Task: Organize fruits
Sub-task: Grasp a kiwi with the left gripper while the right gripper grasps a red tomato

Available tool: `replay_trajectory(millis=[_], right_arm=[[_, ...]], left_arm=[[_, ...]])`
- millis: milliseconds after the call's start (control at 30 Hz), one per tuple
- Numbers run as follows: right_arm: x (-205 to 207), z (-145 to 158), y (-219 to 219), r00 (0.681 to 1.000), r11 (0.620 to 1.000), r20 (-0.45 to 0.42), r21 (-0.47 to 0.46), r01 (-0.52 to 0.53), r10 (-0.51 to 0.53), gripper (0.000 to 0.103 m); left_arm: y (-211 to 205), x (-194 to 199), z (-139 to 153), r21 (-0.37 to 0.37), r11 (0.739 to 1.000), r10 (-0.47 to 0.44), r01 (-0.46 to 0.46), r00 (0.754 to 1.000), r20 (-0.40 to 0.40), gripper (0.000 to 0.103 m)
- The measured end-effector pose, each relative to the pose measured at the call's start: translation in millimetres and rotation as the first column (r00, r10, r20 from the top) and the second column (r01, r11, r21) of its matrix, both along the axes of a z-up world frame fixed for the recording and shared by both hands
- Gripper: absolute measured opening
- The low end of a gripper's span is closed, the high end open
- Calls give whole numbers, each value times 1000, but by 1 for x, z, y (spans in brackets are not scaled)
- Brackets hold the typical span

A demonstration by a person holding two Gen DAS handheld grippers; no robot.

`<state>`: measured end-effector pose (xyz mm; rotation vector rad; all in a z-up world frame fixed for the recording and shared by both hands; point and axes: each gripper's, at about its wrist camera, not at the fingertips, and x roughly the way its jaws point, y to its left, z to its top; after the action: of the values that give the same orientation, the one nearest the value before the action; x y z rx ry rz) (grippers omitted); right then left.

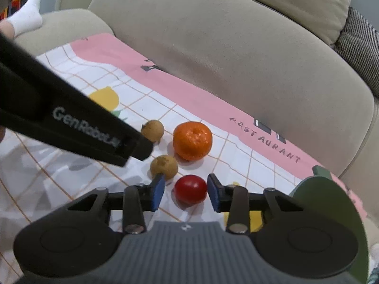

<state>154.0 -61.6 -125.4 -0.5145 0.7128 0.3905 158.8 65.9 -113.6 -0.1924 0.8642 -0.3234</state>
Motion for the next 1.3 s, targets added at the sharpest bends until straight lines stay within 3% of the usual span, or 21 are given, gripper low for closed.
replay_trajectory(millis=[233,467,567,700,1300], right_arm=[[-5,-11,5,998,993,41,-112,-41,46,34],[-9,-16,8,995,985,59,-162,-64,74,31],[-12,-16,9,995,984,62,-164,-69,80,30],[-15,-17,10,994,982,65,-173,-74,86,29],[-32,-2,11,990,982,90,-160,-96,112,26]], left_arm=[[-13,7,-9,1,999,-37,37,999,-23,38],[-20,14,-17,5,999,-36,36,998,-44,38],[-18,18,-20,-9,1000,-24,23,998,-60,36],[-18,18,-22,-44,999,-20,18,998,-65,26],[-4,2,0,27,998,57,-56,997,-56,26]])
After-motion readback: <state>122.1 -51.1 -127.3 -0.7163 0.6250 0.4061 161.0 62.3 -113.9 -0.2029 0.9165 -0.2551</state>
